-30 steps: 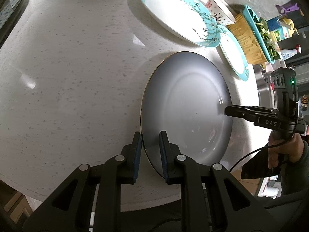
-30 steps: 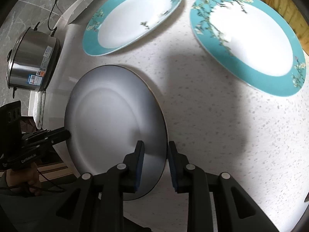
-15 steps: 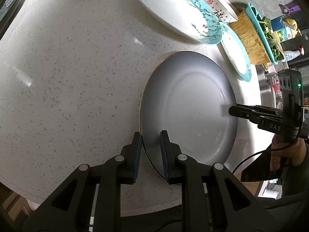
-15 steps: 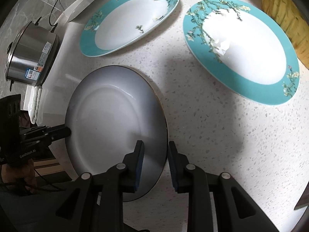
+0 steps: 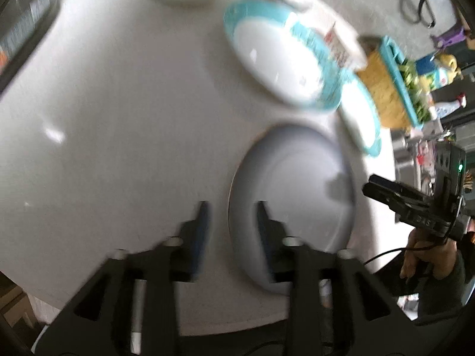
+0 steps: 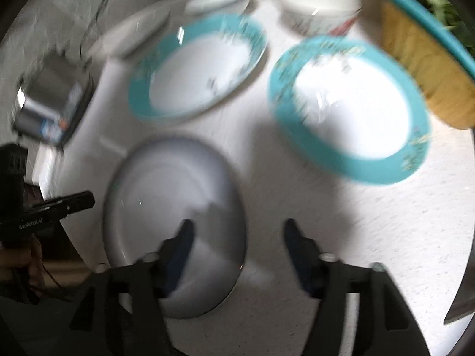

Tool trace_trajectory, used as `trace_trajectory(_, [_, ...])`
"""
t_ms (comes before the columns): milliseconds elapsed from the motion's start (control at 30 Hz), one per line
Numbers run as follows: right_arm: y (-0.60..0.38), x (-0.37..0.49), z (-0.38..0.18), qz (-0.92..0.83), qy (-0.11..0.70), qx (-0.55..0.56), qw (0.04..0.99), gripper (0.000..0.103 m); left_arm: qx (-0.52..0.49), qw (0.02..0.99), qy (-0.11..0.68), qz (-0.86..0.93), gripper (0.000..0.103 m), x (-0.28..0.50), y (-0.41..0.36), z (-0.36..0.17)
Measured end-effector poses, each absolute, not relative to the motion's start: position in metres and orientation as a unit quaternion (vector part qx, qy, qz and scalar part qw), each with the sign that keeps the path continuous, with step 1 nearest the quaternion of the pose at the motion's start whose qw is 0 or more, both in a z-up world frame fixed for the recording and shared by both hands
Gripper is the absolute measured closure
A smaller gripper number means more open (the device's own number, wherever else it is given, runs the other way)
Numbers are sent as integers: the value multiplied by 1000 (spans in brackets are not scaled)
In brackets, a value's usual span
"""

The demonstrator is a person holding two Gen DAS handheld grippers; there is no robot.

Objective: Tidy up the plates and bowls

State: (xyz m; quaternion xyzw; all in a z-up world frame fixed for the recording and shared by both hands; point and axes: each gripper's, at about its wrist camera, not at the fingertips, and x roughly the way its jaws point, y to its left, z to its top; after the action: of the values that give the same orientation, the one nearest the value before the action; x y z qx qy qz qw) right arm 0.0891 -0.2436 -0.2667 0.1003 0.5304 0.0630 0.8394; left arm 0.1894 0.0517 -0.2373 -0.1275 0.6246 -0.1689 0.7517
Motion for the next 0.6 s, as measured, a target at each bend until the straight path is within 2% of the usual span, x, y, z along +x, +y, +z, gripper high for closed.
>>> trace_trajectory(67, [-263,82,-251,57,487,136,861,21,-136,773,591,-185,25,200,47,-215])
trace_trajectory(167, [-303,68,-234,33,421,210,882,19,-127,801,529,-251,19,221,19,-176])
trace_trajectory(233, [-328,60,-232,25,393,263,881,19,-118,790,529,-286,18,240,-6,-163])
trace_trajectory(333, [-361,50,-241,30,365,324,873,19,-84,748,570,-330,19,274,-51,-155])
trace_trajectory(467, [-383,39,-257,41,344,364,865,27,-1,747,544,-383,19,308,-114,-137])
trace_trajectory(600, [-399,33,-271,43,340,385,857,30,88,741,513,-425,20,328,-179,-134])
